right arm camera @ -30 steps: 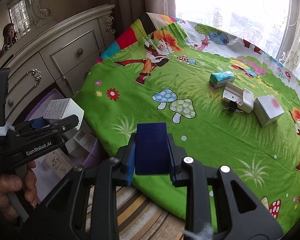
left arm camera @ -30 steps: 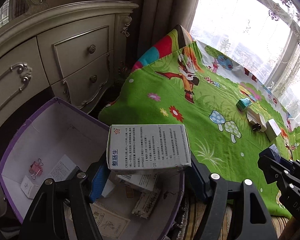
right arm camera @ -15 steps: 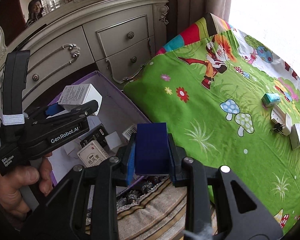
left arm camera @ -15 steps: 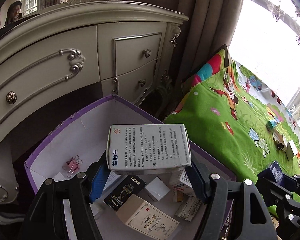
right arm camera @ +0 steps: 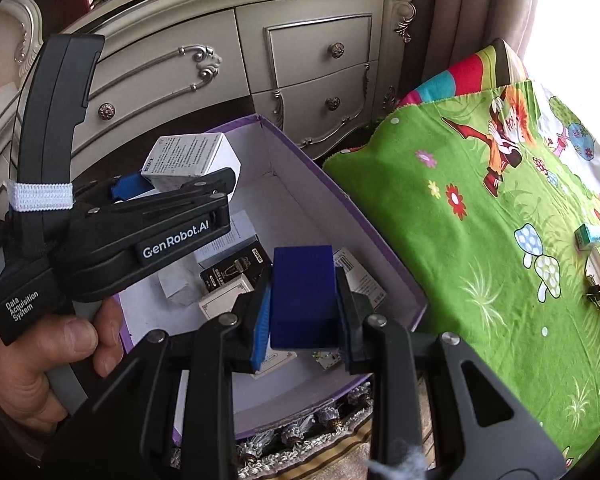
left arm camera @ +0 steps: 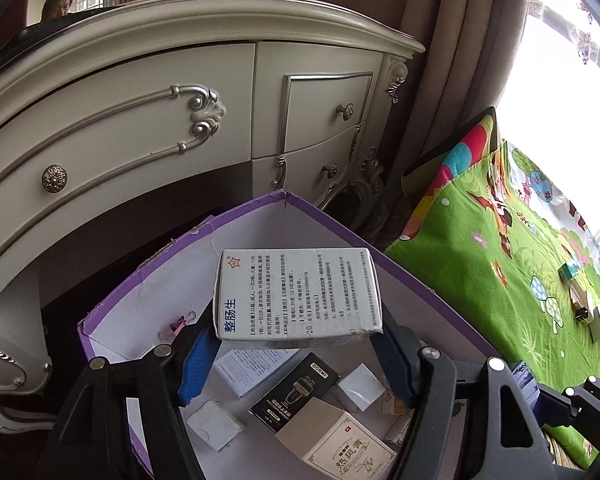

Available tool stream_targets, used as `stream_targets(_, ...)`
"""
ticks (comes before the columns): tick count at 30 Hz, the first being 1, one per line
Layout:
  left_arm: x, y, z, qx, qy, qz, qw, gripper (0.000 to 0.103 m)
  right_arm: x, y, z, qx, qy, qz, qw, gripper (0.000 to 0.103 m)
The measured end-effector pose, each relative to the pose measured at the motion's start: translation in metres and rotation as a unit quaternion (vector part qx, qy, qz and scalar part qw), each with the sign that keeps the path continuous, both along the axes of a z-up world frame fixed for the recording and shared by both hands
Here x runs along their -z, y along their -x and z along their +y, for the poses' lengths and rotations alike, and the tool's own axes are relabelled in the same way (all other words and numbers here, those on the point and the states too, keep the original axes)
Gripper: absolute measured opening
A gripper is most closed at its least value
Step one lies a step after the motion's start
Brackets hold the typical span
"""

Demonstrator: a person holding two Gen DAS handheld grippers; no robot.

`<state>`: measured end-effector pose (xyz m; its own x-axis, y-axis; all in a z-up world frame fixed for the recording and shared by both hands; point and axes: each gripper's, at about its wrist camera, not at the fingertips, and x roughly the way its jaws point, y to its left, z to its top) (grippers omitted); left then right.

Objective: Organize rigid objects
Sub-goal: 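Carry the medicine box and tape roll to the storage box and release them inside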

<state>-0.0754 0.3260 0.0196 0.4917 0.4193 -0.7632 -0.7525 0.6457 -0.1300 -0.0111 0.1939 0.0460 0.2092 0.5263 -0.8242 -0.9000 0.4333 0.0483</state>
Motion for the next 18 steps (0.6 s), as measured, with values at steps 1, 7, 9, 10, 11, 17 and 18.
stream_targets(1, 0.0006, 0.0002, 0.0008, -0.001, 0.000, 0.001, 1.0000, 0.072, 0.0013, 0.0008, 0.0012, -0.003, 0.001, 0.001, 1.000, 0.031)
stream_targets(7, 0.0018, 0.0034, 0.0013, -0.006, 0.003, 0.002, 1.0000, 0.072, 0.0063, 0.0048, 0.0059, -0.018, 0.005, 0.007, 1.000, 0.032)
stream_targets(9, 0.0023, 0.0030, 0.0018, -0.007, 0.004, 0.003, 1.0000, 0.073, 0.0068, 0.0064, 0.0071, -0.022, 0.003, 0.007, 1.000, 0.032)
stream_targets(10, 0.0024, 0.0026, 0.0015, -0.007, 0.003, 0.004, 1.0000, 0.073, 0.0072, 0.0065, 0.0075, -0.023, 0.004, 0.009, 1.000, 0.032)
stream_targets(11, 0.0024, 0.0020, 0.0013, -0.008, 0.002, 0.006, 0.9999, 0.073, 0.0077, 0.0064, 0.0076, -0.023, 0.005, 0.011, 1.000, 0.032)
stream_targets(17, 0.0012, 0.0007, 0.0006, -0.009, -0.001, 0.007, 0.9999, 0.083, 0.0061, 0.0036, 0.0036, -0.018, 0.000, 0.014, 1.000, 0.045)
stream_targets(18, 0.0007, 0.0004, 0.0000, -0.009, -0.002, 0.007, 0.9999, 0.083, 0.0056, 0.0031, 0.0027, -0.017, -0.001, 0.014, 1.000, 0.046)
